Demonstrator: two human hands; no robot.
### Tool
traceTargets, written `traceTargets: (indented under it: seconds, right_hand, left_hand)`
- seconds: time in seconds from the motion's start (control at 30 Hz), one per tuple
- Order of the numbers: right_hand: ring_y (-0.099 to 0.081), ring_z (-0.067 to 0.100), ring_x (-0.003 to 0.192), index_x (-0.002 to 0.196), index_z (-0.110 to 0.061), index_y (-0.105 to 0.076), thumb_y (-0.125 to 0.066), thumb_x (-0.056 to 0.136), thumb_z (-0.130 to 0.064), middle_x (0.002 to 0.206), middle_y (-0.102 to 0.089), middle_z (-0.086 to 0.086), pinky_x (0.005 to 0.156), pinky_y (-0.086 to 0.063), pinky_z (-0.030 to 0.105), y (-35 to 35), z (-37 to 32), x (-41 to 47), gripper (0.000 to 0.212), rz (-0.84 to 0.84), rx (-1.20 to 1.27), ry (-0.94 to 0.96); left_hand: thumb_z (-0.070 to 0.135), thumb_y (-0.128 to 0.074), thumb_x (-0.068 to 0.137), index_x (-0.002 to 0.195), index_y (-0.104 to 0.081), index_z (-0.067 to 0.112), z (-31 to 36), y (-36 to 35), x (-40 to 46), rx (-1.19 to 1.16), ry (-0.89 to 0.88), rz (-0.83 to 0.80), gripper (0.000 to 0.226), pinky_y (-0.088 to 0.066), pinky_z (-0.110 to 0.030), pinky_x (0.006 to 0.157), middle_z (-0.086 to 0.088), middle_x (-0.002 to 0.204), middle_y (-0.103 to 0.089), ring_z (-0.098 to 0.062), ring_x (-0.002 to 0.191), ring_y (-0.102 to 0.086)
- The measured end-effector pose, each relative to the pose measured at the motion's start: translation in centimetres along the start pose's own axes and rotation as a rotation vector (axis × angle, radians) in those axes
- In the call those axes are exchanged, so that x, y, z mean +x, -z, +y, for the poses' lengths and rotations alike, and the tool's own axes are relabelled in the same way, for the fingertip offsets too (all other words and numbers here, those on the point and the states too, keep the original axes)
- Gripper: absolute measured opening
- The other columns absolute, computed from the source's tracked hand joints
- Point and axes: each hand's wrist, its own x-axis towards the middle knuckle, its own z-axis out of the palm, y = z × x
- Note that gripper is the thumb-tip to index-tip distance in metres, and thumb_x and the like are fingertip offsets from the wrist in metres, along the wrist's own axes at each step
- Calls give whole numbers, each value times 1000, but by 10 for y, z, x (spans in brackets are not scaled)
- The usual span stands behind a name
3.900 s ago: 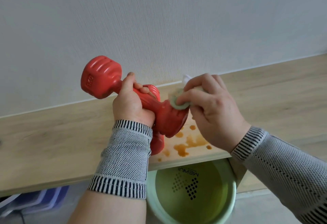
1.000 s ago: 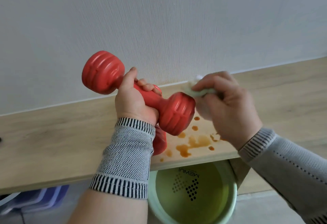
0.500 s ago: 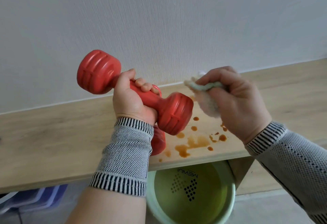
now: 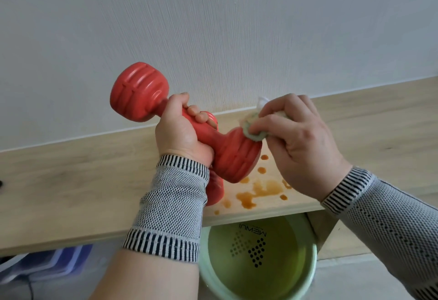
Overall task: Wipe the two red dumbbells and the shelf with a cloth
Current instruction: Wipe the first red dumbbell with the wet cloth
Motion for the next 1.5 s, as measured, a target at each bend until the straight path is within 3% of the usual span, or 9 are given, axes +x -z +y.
traceTargets:
  seconds: [0.2, 0.37, 0.53, 0.7, 1.03, 1.27, 1.5]
  right_hand:
    - [-50, 27, 89, 87, -12, -71, -50, 83, -3, 97, -58, 9, 72, -44, 28, 2, -8, -4, 24, -48, 48, 81]
    - [-49, 27, 89, 88, -12, -70, -50, 83, -4, 98, -57, 9, 71, -46, 34, 1, 3, -1, 23, -31, 31, -6]
    - [-50, 27, 90, 85, -13, -71, -48, 83, -4, 97, -59, 9, 75, -44, 28, 1, -11, -7, 24, -63, 45, 96]
    - [-50, 26, 92, 89, -13, -71, -51, 81, -2, 99, -57, 7, 74, -46, 34, 1, 4, -2, 24, -39, 74, -54]
    - [-49, 28, 90, 89, -14, -72, -48, 83, -6, 99, -59, 11, 78, -43, 29, -2, -12, -8, 26, -73, 21, 100]
    - [-48, 24, 94, 89, -14, -71, -46, 82, -9, 101, -56, 6, 77, -42, 28, 0, 9, -3, 26, -46, 63, -75]
    - [-48, 24, 92, 85, -17, -72, -48, 84, -8, 100, -57, 6, 78, -42, 26, -2, -9, -4, 25, -88, 116, 39]
  left_hand:
    - [19, -54, 91, 66, -38, 22, 1, 2, 1, 34, 60, -18, 29, -32, -21, 51, 11, 49, -39, -3, 37, -36]
    - [18, -56, 89, 68, -39, 22, -1, 1, 1, 21, 57, 6, 28, -33, -21, 52, 11, 48, -41, -5, 35, -37]
    - [16, -56, 90, 69, -38, 21, -1, 3, 3, 27, 58, 24, 27, -33, -18, 47, 10, 48, -40, -4, 35, -36]
    - [16, -57, 89, 69, -40, 20, -2, 1, 1, 6, 58, 29, 27, -34, -22, 52, 9, 48, -41, -5, 35, -38]
    - [15, -58, 87, 65, -41, 20, -2, 10, 11, 67, 61, 124, 28, -37, -22, 51, 10, 48, -41, -5, 35, -38]
    - [15, -57, 89, 69, -41, 20, -4, 1, 3, 37, 55, 34, 27, -35, -20, 48, 10, 48, -42, -5, 34, -39]
    - [15, -57, 89, 68, -40, 21, -2, 6, 6, -1, 90, 40, 27, -36, -18, 45, 10, 50, -41, -4, 37, -38]
